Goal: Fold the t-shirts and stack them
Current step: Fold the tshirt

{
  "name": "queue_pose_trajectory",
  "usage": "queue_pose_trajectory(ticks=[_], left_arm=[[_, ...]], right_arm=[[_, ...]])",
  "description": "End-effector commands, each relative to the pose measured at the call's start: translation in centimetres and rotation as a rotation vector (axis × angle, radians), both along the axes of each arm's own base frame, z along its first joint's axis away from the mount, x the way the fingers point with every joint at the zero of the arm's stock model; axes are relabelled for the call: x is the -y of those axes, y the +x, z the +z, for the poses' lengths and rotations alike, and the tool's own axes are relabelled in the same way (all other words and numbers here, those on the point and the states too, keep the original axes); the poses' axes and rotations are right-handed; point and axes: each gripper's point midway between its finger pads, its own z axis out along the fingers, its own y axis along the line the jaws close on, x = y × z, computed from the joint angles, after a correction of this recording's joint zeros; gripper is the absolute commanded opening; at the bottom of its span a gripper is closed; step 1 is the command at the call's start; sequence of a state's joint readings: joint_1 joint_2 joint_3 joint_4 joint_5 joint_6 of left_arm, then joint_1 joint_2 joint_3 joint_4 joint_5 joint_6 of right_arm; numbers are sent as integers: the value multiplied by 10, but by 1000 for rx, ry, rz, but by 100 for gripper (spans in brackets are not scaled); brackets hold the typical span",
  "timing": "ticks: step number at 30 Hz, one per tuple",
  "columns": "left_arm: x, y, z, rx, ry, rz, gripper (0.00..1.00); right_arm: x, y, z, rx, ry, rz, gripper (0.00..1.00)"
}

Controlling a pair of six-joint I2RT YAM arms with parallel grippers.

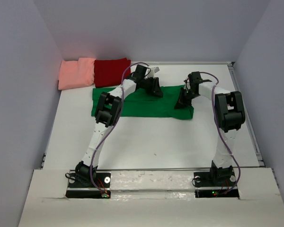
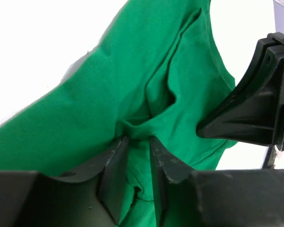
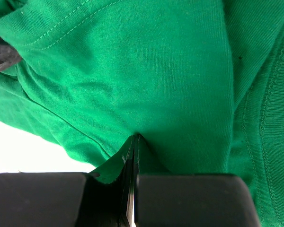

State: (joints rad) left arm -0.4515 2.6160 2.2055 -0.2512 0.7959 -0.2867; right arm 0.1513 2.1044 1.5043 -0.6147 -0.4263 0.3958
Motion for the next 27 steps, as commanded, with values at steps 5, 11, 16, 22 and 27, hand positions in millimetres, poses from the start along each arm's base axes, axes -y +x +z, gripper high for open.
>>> queue_pose_trajectory(ticks=[5, 11, 16, 22, 27], left_arm=[[-1, 6, 38, 71, -27, 1, 54], [0, 6, 40, 69, -35, 0, 55], [-4, 12, 47, 105, -15, 27, 55], [-13, 24, 58, 150, 9, 75, 55], [-19, 31, 63, 176, 29, 106, 55]], right_arm=[[6, -9, 1, -7, -40, 11, 0], [5, -7, 1, -6, -38, 11, 0], [5, -7, 2, -4, -38, 13, 0], [5, -7, 2, -2, -37, 14, 0], [5, -8, 2, -4, -35, 17, 0]])
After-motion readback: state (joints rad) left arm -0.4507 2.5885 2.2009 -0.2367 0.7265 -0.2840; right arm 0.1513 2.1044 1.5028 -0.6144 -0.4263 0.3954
